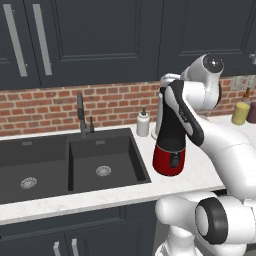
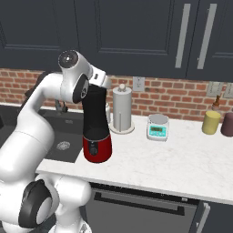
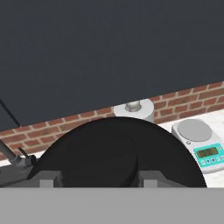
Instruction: Close the lid blender by securely placing the lid on top.
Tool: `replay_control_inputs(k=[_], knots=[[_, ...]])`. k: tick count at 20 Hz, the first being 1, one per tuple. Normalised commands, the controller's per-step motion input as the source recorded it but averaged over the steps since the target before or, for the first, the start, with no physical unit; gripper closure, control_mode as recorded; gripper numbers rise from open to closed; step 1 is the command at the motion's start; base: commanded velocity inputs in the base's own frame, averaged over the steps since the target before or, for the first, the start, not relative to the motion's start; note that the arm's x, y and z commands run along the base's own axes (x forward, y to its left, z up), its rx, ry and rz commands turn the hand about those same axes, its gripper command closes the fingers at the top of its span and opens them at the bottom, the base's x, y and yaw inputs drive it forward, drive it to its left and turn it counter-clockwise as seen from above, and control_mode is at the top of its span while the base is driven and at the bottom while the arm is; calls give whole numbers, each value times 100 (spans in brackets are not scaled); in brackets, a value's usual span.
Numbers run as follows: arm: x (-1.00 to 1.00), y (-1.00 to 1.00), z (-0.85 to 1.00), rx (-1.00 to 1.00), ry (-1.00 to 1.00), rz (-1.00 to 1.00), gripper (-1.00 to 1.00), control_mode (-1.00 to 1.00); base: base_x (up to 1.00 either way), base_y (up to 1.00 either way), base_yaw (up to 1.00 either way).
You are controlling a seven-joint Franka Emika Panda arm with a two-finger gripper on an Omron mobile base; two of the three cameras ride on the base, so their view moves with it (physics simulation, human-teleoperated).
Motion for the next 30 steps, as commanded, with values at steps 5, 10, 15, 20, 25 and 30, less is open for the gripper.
replay_control_inputs(k=[5, 10, 15, 20, 25, 30], knots=[[0, 0, 0, 0, 0, -2, 100, -100, 0, 0, 0], [-3, 0, 0, 0, 0, -1, 100, -100, 0, 0, 0], [-14, 0, 0, 0, 0, -1, 100, -100, 0, 0, 0], [-22, -3, 0, 0, 0, -1, 100, -100, 0, 0, 0], [-19, -1, 0, 0, 0, 0, 100, -100, 0, 0, 0], [-6, 0, 0, 0, 0, 0, 100, -100, 0, 0, 0]])
